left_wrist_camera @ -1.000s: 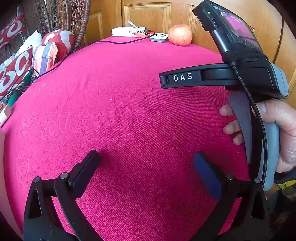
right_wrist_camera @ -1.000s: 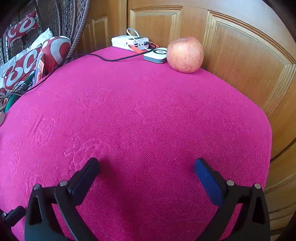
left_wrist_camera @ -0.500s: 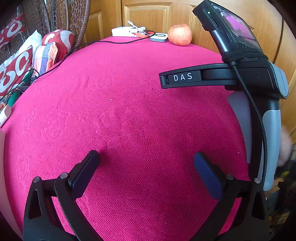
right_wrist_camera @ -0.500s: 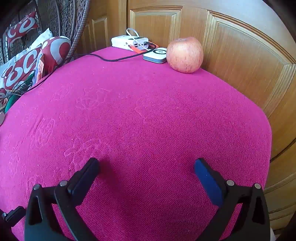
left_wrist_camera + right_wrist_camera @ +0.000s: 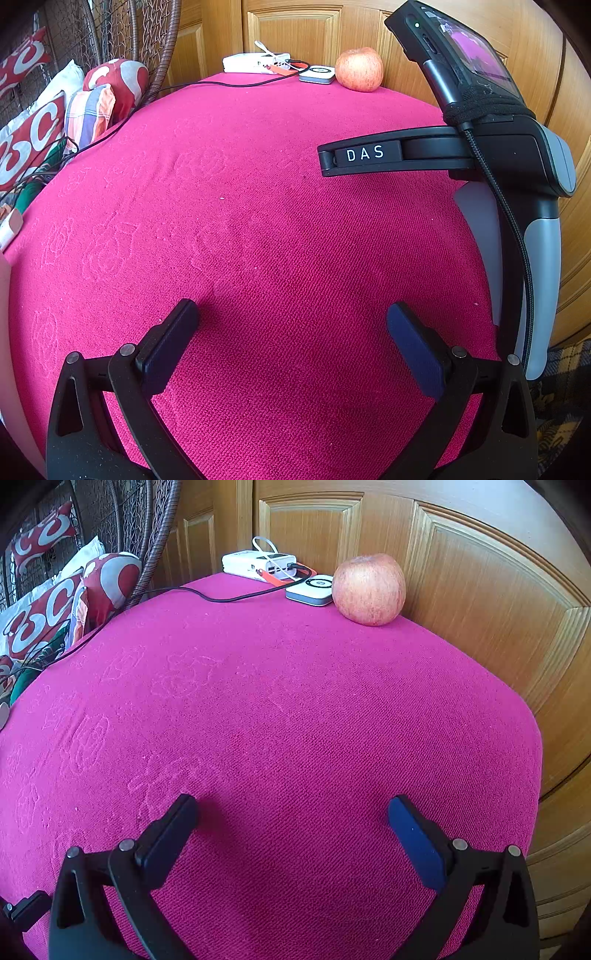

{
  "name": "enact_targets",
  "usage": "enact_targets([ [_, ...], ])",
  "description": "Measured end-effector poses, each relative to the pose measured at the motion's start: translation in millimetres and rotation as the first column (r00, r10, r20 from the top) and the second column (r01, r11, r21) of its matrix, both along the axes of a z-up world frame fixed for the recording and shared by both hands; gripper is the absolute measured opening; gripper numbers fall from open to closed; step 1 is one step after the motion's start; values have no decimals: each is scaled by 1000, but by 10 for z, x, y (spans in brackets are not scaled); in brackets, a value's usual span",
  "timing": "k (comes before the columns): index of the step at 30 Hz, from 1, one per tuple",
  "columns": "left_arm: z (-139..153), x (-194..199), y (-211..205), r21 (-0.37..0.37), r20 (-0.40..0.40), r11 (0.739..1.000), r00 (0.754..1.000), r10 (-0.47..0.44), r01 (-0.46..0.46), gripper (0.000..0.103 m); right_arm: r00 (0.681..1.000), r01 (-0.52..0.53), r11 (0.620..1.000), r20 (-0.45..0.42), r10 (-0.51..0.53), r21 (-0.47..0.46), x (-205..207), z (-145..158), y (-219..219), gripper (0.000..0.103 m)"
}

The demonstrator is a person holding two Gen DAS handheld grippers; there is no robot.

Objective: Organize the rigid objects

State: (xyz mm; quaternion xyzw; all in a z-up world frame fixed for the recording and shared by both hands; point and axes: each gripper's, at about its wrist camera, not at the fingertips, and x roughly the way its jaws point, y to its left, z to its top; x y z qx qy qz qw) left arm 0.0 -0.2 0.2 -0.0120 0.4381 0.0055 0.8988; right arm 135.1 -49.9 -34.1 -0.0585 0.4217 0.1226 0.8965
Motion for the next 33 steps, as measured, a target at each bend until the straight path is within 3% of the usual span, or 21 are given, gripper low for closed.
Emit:
enact_targets([
  [33,-2,-1,-19,0,0,1000,1000,1,-1,103,1000,1,1000,-1,-1,1,3,3,-8,103],
])
